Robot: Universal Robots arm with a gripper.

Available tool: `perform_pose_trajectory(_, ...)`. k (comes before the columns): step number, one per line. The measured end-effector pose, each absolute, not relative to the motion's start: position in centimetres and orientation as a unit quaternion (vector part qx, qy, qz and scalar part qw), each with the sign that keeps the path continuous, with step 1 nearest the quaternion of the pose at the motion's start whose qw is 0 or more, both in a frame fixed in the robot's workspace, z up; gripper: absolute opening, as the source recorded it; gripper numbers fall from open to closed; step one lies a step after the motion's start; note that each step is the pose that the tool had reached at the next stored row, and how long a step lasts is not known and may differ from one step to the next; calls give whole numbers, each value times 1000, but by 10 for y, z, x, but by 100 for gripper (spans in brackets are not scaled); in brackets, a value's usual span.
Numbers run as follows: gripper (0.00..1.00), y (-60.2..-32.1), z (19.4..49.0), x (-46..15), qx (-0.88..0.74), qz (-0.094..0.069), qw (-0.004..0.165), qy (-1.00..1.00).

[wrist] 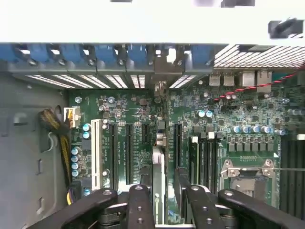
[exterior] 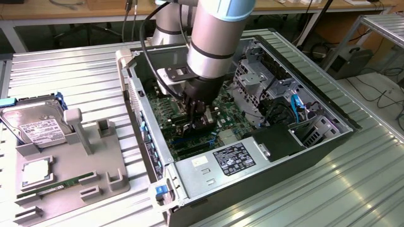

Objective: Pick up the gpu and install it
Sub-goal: 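Press down on the gpu until it lock into place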

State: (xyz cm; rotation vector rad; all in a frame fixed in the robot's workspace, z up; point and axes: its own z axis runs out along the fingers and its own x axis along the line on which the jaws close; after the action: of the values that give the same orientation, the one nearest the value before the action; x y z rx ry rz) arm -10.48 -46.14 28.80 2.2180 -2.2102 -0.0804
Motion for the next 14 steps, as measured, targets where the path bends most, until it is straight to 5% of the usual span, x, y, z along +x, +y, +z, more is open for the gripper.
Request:
perform_pose_trajectory(1, 11, -453, 285, -115, 708, -24, 5, -706)
perform_pose_trajectory(8, 11, -450, 266, -119, 708, -21, 8, -706)
perform_pose_trajectory(14, 11, -450, 289, -119, 708, -21, 7, -706)
